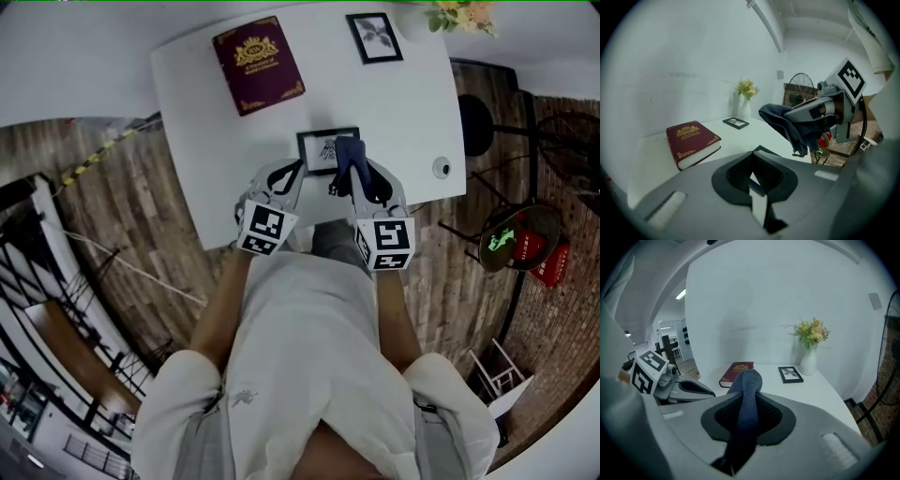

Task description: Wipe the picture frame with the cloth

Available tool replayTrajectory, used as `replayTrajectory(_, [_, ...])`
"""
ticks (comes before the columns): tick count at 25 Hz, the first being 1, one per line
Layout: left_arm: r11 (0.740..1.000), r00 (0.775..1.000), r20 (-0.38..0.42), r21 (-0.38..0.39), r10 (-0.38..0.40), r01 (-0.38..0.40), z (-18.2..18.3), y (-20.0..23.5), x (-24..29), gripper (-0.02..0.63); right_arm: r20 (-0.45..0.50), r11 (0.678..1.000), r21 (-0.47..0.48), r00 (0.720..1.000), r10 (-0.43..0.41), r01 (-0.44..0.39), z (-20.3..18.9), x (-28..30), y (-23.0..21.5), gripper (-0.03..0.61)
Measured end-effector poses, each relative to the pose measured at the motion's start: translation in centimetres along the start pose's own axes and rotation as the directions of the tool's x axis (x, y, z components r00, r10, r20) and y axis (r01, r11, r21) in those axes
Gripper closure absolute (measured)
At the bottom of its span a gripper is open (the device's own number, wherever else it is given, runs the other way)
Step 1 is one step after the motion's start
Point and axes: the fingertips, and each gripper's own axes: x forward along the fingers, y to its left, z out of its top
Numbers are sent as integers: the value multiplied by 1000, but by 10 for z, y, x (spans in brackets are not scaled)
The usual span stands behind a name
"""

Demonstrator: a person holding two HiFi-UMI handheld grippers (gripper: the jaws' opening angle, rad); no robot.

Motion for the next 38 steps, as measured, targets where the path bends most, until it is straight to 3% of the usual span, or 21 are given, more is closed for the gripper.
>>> replayTrajectory(9, [998, 995, -87, -47, 42, -46, -34, 4, 27, 594, -72, 995, -15, 993, 95, -96, -20, 31, -5, 515])
replayTrajectory(26, [992, 981, -184, -95, 62, -80, -69, 6, 52, 594, -164, 976, -12, 964, 211, -216, -42, 79, 13, 515])
replayTrajectory(38, [993, 979, -195, -92, 58, -77, -71, 5, 51, 594, -217, 955, -37, 936, 279, -293, -51, 113, 46, 515])
